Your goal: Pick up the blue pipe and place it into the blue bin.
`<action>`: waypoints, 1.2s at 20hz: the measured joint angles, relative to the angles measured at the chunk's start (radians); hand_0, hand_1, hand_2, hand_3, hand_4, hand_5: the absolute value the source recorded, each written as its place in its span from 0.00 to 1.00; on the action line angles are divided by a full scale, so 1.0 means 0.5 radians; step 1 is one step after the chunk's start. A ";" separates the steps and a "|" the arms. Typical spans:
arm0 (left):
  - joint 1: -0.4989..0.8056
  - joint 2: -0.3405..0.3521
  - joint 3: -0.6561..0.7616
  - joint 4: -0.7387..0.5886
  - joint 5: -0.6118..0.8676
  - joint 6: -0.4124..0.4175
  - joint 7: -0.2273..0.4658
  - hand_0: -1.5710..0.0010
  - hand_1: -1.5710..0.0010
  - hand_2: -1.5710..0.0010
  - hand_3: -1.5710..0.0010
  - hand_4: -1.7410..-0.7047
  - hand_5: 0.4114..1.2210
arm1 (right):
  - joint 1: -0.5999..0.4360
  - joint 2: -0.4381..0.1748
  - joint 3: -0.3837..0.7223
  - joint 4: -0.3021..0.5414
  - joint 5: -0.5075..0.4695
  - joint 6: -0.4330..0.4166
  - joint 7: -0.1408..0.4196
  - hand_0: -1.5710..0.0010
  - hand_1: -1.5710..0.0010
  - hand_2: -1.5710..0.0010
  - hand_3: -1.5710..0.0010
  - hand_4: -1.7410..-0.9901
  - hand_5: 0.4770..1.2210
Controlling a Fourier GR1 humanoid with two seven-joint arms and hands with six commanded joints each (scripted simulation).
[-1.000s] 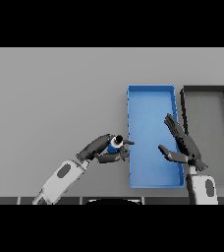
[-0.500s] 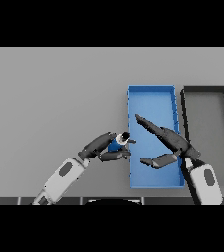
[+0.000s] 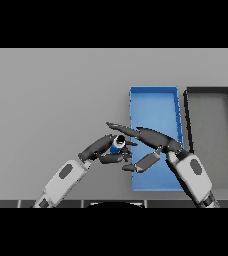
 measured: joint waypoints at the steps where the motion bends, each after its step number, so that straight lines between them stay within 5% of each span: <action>1: -0.010 -0.003 0.006 0.037 -0.001 -0.015 0.018 0.00 0.00 0.00 0.04 0.01 1.00 | -0.015 0.013 0.010 0.018 0.022 -0.002 0.012 1.00 1.00 1.00 1.00 0.69 0.06; 8: 0.029 -0.002 0.006 0.023 0.027 -0.089 0.005 0.00 0.00 0.00 0.11 0.02 1.00 | -0.243 0.167 0.066 0.270 0.059 0.042 0.069 0.97 0.95 0.93 0.97 0.63 0.06; 9: 0.018 0.000 0.016 0.015 0.050 -0.111 -0.003 0.05 0.11 0.13 0.27 0.11 1.00 | -0.259 0.183 0.080 0.291 0.043 0.066 0.077 0.91 0.89 0.88 0.93 0.58 0.06; 10: -0.020 0.003 0.020 0.028 -0.014 -0.097 -0.065 0.21 0.29 0.30 0.41 0.12 1.00 | -0.289 0.185 0.085 0.319 0.044 0.088 0.095 0.82 0.80 0.79 0.85 0.52 0.07; 12: -0.057 0.062 -0.033 0.014 -0.195 -0.035 0.104 0.44 0.47 0.49 0.58 0.13 1.00 | -0.338 0.225 0.114 0.341 0.054 0.105 0.106 0.56 0.54 0.55 0.64 0.38 0.10; 14: -0.037 0.044 -0.041 -0.008 -0.216 -0.004 0.049 0.34 0.36 0.37 0.60 0.08 0.96 | -0.325 0.226 0.136 0.317 0.006 0.129 0.105 0.36 0.35 0.35 0.47 0.27 0.17; 17: 0.002 -0.039 0.012 0.001 -0.072 -0.010 -0.020 0.18 0.18 0.19 0.66 0.04 0.98 | -0.317 0.277 0.152 0.331 -0.090 0.065 0.197 0.18 0.18 0.18 0.24 0.35 0.45; 20: 0.039 -0.035 0.020 -0.031 -0.018 -0.031 -0.001 0.09 0.09 0.10 0.63 0.02 0.99 | -0.314 0.300 0.130 0.345 -0.005 0.060 0.071 0.09 0.09 0.09 0.12 0.38 0.72; 22: 0.011 -0.015 0.026 -0.004 -0.041 -0.041 0.011 0.06 0.07 0.06 0.65 0.01 0.99 | -0.270 0.303 0.134 0.327 0.110 0.088 -0.033 0.06 0.06 0.06 0.08 0.37 0.82; 24: -0.006 0.005 0.012 -0.005 -0.058 -0.038 -0.036 0.04 0.09 0.04 0.68 0.01 1.00 | -0.270 0.325 0.126 0.304 0.133 0.117 -0.010 0.04 0.04 0.04 0.05 0.36 0.88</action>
